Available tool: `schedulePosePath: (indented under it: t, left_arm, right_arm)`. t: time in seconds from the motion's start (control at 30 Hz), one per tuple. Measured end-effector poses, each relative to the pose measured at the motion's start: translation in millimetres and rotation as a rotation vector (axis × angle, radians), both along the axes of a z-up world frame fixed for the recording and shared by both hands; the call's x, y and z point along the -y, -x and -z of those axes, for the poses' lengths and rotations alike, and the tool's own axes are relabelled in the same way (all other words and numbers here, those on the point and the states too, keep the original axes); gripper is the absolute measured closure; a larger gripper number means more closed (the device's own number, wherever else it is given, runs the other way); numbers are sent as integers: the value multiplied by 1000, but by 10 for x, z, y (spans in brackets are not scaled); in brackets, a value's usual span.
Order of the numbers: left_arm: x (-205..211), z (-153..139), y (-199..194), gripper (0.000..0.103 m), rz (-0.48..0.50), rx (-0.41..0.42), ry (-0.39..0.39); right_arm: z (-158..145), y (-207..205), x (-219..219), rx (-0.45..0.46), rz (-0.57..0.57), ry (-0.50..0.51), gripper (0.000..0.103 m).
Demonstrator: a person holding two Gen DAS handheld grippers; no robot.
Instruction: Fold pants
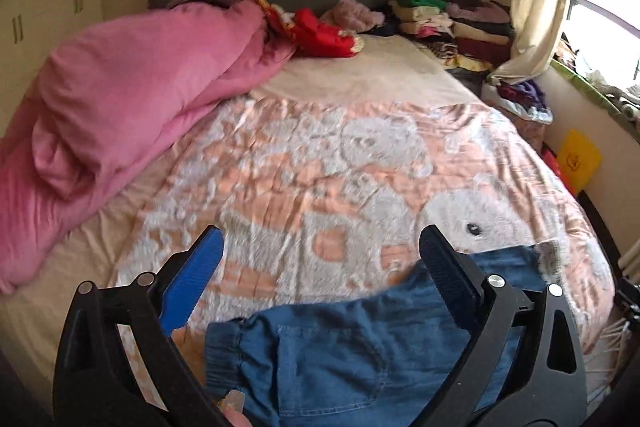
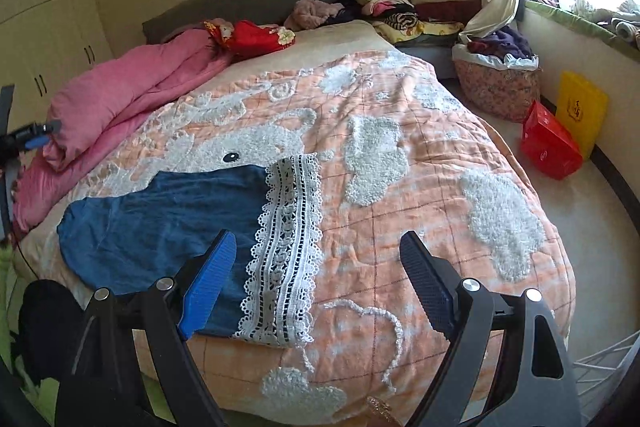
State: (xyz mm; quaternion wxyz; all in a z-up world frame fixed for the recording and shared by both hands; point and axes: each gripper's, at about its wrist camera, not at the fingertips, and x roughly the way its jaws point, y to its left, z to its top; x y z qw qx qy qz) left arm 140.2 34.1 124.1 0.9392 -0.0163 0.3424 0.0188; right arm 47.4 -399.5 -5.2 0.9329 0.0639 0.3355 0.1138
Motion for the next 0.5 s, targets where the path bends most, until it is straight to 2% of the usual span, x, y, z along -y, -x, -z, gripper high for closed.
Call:
schedulePosePath:
  t: [0.23,0.37,0.5]
  left_arm:
    - [721,-255,-213,10,171,21,-18]
    - [1230,-227,-376,10,274,9,-33]
    - [1711,-80,-524,10,368,-21,-40]
  right_arm:
    - [-63,111,72,20,15,-7,20]
    - [-106,204,122,32,17,-5,20]
    - [-84,235,161,23,21,-19,20]
